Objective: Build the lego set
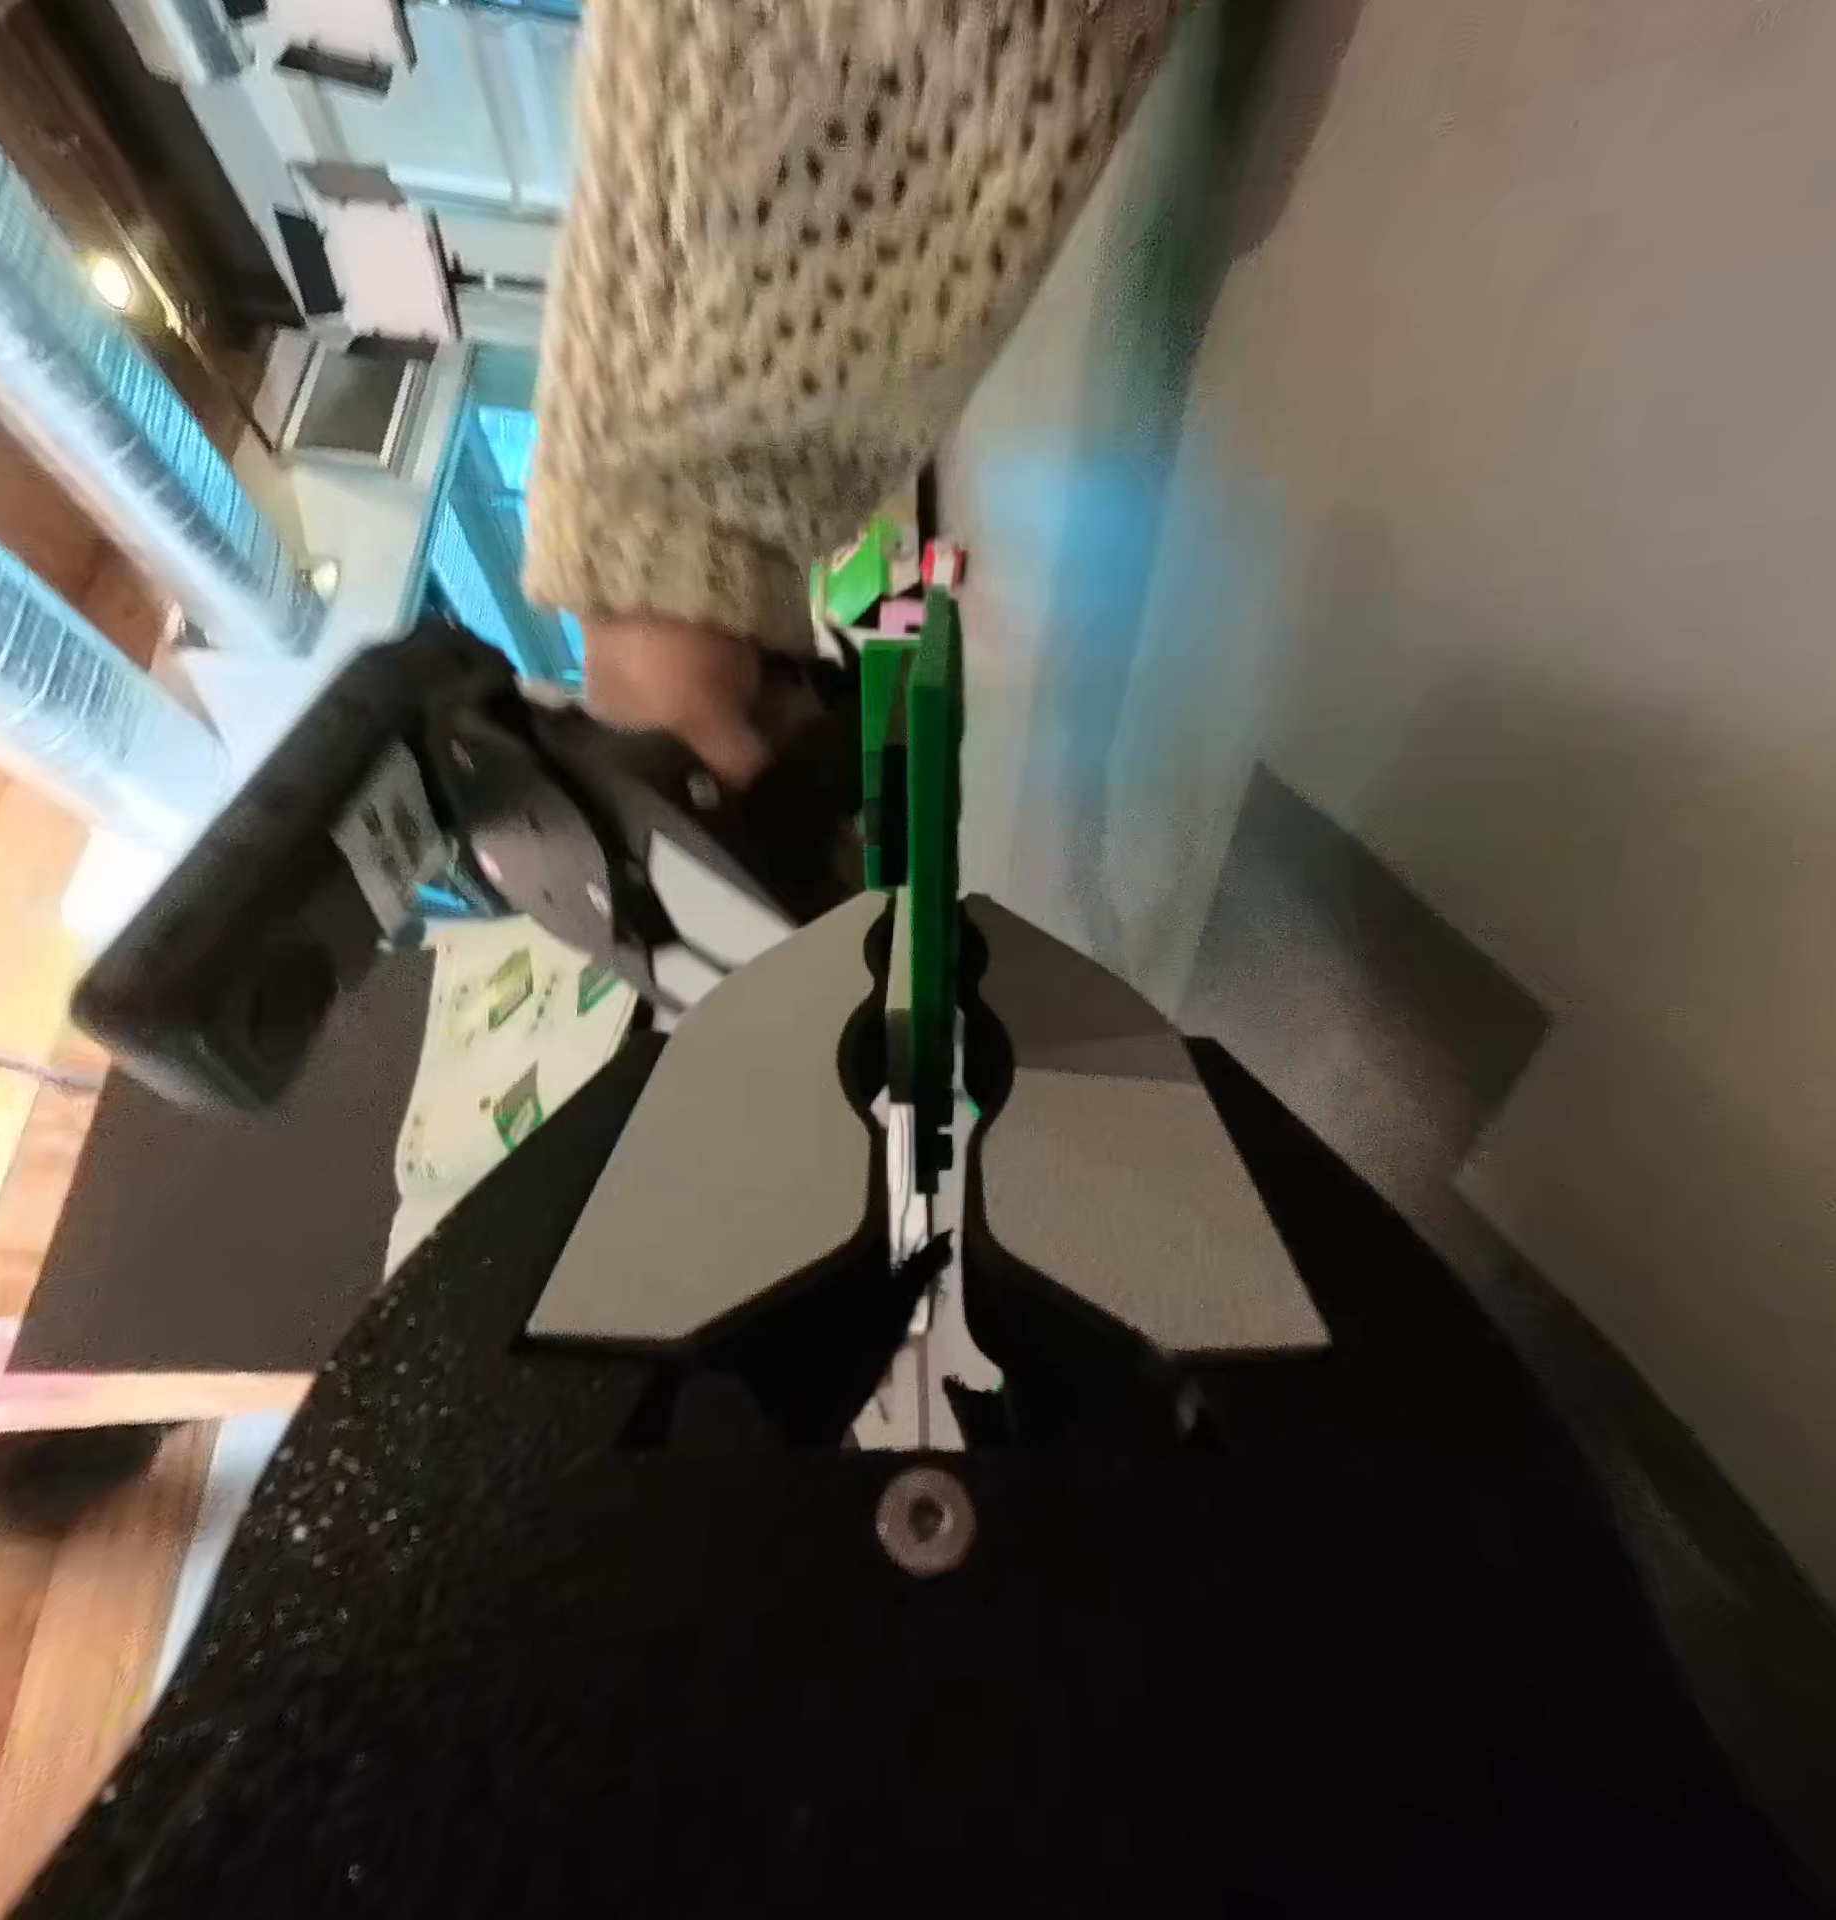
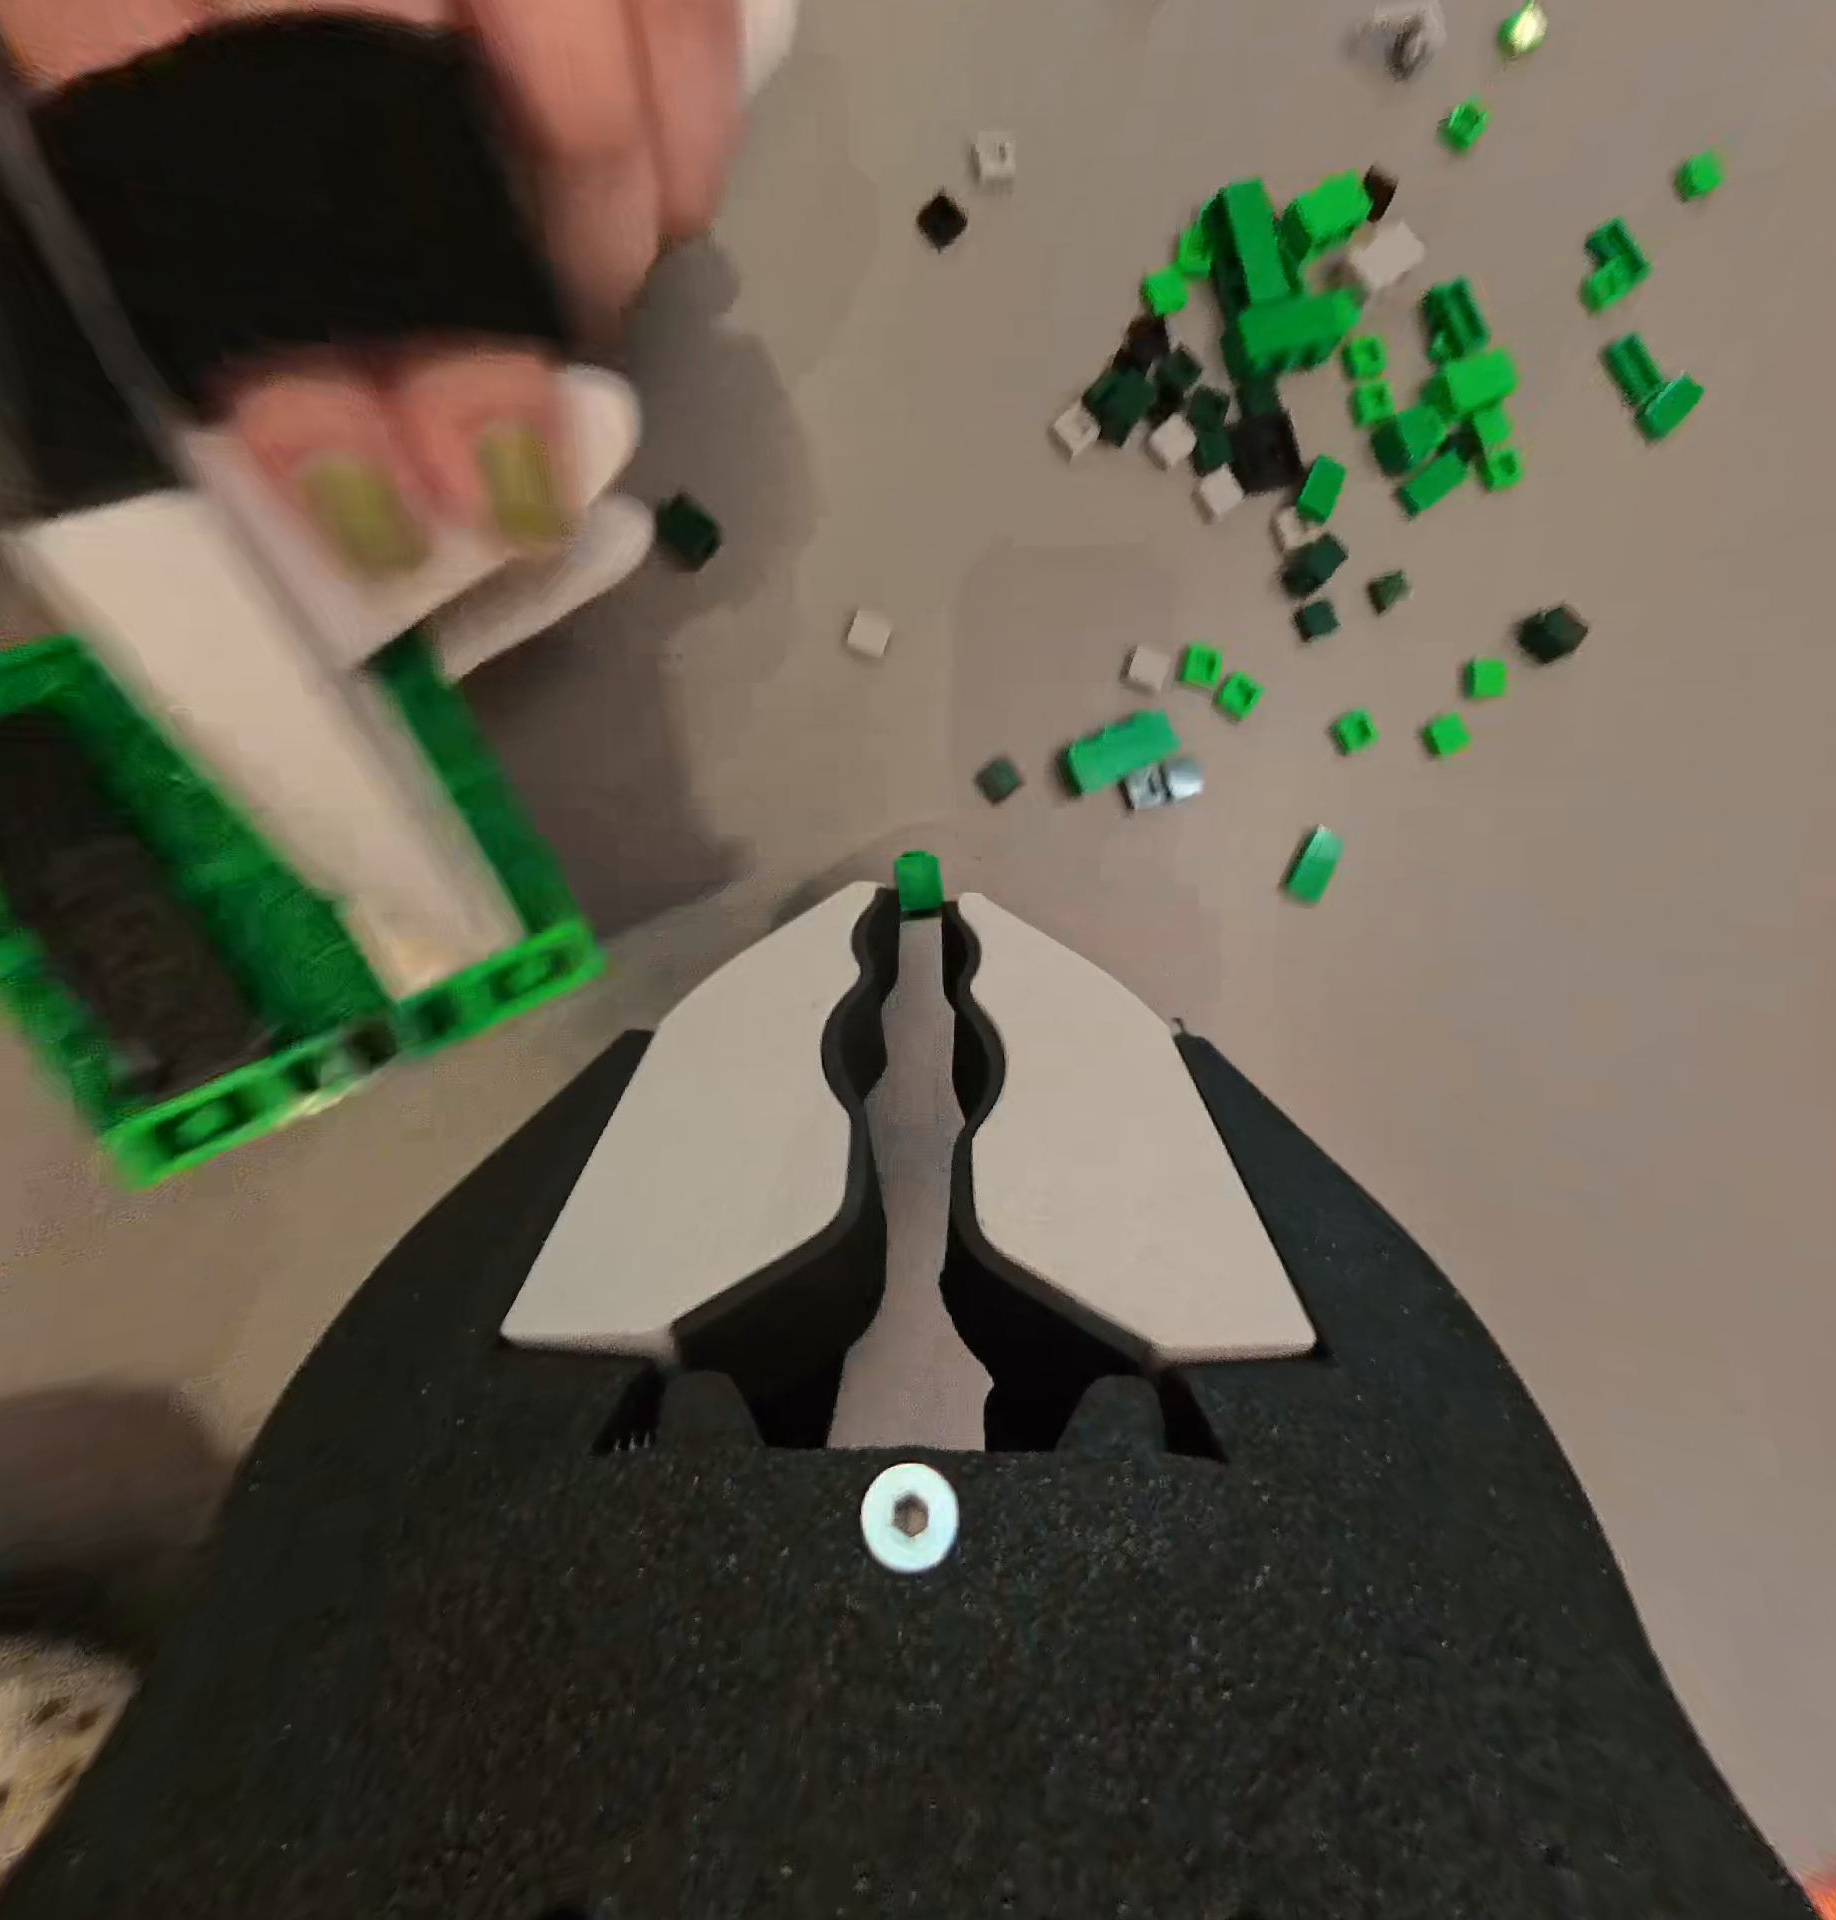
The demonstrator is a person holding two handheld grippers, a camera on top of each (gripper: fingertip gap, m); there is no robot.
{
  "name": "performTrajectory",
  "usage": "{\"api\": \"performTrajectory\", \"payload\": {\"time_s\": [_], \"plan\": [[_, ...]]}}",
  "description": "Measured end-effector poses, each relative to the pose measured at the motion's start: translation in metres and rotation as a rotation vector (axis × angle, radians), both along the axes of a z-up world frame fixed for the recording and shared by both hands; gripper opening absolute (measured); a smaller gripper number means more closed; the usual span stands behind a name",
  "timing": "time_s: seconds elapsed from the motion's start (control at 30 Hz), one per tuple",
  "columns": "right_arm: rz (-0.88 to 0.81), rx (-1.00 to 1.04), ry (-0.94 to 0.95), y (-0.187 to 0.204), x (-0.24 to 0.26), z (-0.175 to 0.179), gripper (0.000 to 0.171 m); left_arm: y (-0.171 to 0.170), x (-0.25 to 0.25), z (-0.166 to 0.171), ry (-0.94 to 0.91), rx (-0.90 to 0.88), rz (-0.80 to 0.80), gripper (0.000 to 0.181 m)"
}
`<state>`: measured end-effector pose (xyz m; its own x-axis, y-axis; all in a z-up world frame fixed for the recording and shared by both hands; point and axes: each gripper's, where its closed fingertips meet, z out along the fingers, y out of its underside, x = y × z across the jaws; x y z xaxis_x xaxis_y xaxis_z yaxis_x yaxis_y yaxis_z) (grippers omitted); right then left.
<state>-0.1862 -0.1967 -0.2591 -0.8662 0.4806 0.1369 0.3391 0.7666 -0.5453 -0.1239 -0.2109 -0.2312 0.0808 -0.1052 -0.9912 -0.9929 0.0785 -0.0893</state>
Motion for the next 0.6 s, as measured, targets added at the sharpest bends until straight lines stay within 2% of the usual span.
{"api": "performTrajectory", "payload": {"time_s": [0.17,0.3,0.6], "plan": [[-0.014,0.038,-0.128,0.017,0.043,0.021,0.007,0.004,-0.028,0.009,-0.057,0.023,0.129,0.008],[-0.048,0.076,-0.171,0.018,0.055,0.025,0.007,0.008,-0.046,0.005,-0.138,-0.017,0.219,0.008],[-0.029,0.134,-0.138,0.014,0.057,0.030,0.007,0.010,-0.049,-0.004,-0.090,-0.057,0.236,0.008]]}}
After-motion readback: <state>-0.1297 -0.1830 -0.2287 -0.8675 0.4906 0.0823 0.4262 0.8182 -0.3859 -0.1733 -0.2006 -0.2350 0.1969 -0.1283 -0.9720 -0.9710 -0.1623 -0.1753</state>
